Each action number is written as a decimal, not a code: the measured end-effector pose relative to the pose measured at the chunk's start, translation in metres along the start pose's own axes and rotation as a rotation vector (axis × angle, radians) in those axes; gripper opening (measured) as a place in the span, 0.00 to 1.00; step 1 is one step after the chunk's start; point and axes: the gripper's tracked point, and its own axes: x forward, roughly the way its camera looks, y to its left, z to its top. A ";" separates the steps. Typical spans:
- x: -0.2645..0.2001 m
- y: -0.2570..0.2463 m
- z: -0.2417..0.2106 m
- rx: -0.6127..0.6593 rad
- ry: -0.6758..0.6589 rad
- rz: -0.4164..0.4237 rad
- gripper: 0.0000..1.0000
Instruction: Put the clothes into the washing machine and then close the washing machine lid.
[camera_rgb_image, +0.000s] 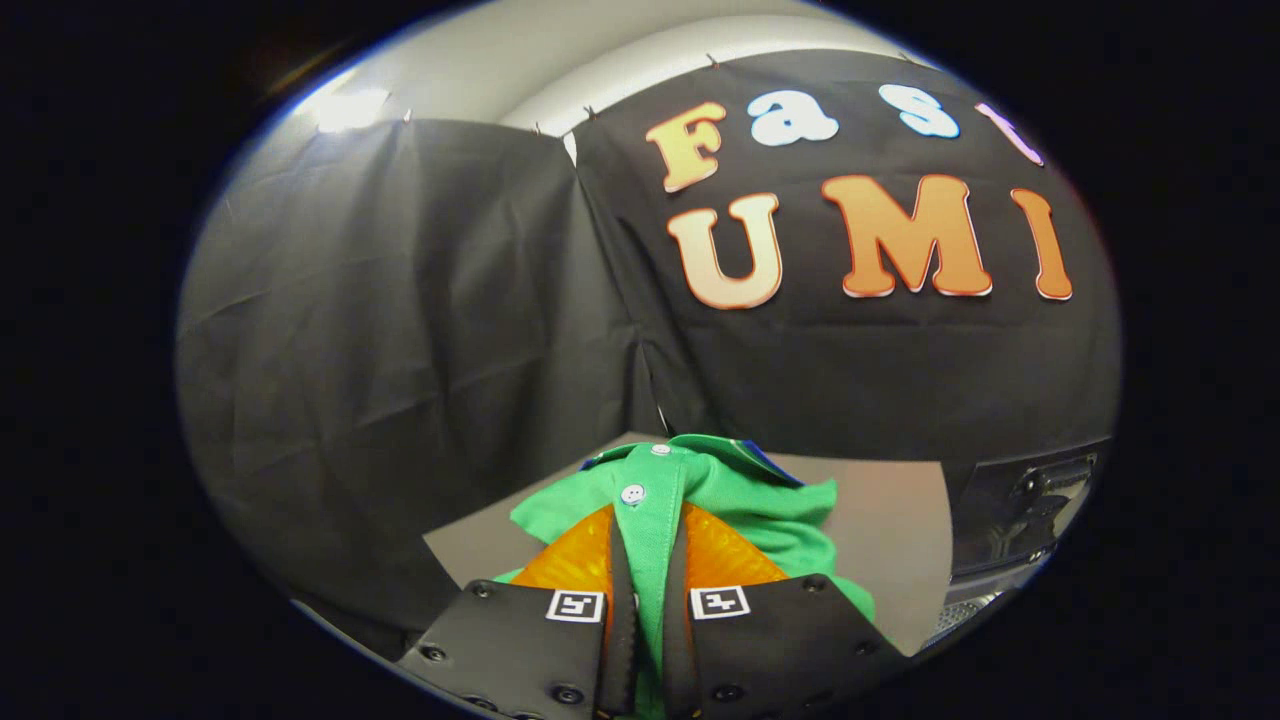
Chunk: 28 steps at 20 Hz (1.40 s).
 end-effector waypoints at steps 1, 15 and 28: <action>-0.011 -0.002 0.012 0.005 -0.035 0.011 0.18; -0.143 -0.220 0.094 0.037 -0.195 -0.186 0.18; -0.174 -0.370 -0.090 0.100 0.179 -0.308 0.18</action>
